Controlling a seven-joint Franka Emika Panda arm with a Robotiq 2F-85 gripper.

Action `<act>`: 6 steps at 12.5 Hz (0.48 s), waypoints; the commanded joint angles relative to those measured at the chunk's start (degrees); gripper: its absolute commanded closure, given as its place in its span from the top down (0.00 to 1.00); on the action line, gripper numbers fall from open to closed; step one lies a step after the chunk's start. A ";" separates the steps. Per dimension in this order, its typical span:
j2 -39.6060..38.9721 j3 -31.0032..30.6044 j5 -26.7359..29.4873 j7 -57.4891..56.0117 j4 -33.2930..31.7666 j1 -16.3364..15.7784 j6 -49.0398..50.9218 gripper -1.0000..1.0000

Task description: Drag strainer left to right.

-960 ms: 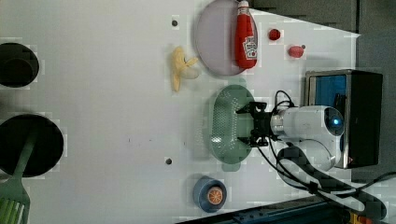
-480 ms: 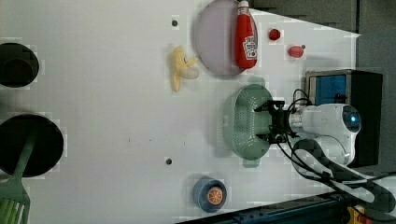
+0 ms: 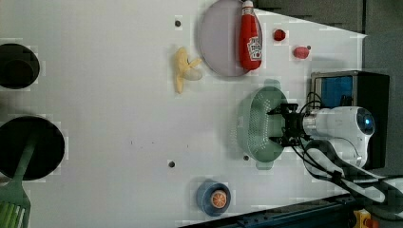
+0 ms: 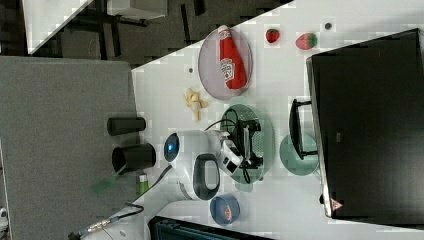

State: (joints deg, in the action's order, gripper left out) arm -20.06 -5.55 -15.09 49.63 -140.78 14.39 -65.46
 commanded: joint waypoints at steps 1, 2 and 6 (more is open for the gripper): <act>3.43 -1.88 0.70 -5.95 0.84 -0.37 1.35 1.00; 5.36 -2.60 0.78 -8.69 0.96 -0.35 2.97 1.00; 16.10 -4.58 1.35 -21.15 4.95 -0.36 18.30 1.00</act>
State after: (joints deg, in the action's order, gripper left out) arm -8.34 -10.82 -12.96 36.31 -139.55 13.16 -48.65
